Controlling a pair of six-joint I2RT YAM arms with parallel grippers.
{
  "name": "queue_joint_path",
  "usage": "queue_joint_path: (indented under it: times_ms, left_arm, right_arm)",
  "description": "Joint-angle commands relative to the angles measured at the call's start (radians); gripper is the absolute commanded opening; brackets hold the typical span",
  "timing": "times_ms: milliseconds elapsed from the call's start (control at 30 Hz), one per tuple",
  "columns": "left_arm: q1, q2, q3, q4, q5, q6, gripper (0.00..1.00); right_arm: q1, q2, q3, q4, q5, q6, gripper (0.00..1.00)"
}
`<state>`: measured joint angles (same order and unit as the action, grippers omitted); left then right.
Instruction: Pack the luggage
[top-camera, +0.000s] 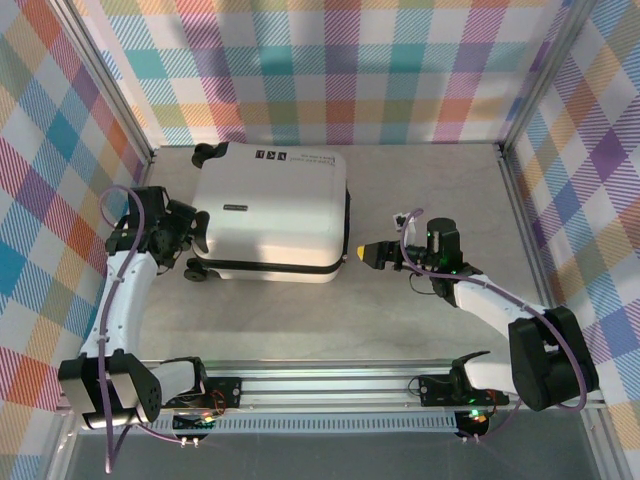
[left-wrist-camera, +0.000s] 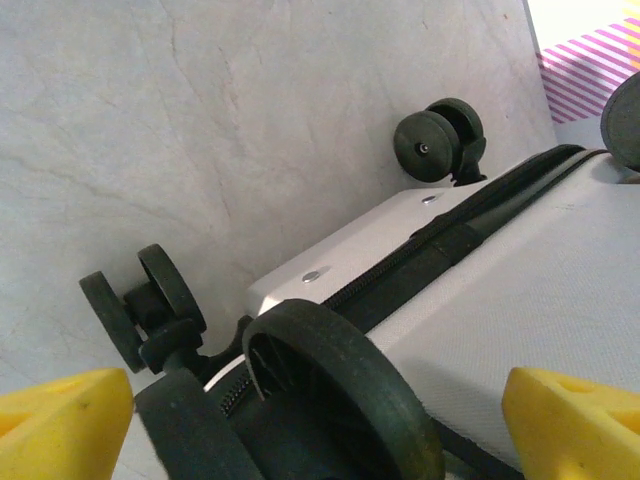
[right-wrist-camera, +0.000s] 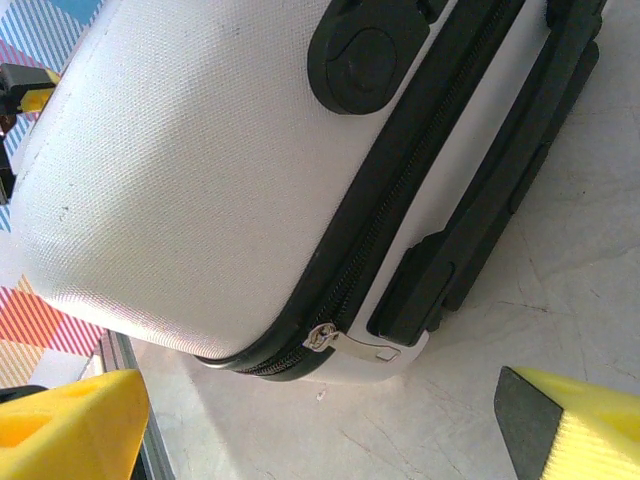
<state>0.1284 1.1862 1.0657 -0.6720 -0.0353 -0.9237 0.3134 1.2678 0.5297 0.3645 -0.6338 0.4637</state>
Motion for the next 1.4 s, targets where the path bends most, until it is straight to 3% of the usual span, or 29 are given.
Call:
queue_joint_path:
  times_ms: [0,333,500,700,867,1133,1367]
  left_arm:
    - [0.014,0.039,0.026,0.040,0.047,0.005,0.90]
    - [0.018,0.112,0.063,0.024,0.063,0.058,0.74]
    - [0.020,0.182,0.118,0.005,0.057,0.106,0.58]
    - [0.033,0.298,0.233,-0.022,0.072,0.213,0.31]
    - [0.037,0.434,0.379,-0.078,0.123,0.330,0.18]
    - [0.037,0.471,0.418,-0.087,0.112,0.364,0.15]
    - [0.037,0.472,0.450,-0.103,0.121,0.385,0.15]
  right_arm:
    - [0.003,-0.016,-0.028,0.052,-0.018,-0.022,0.90]
    - [0.102,0.024,-0.033,0.047,0.100,-0.127,0.87]
    - [0.113,0.050,-0.058,0.112,0.141,-0.157,0.86]
    - [0.136,0.083,-0.069,0.160,0.183,-0.202,0.84]
    - [0.200,0.089,-0.090,0.214,0.233,-0.267,0.78]
    - [0.326,0.146,-0.165,0.381,0.309,-0.387,0.63]
    - [0.365,0.267,-0.142,0.472,0.371,-0.407,0.57]
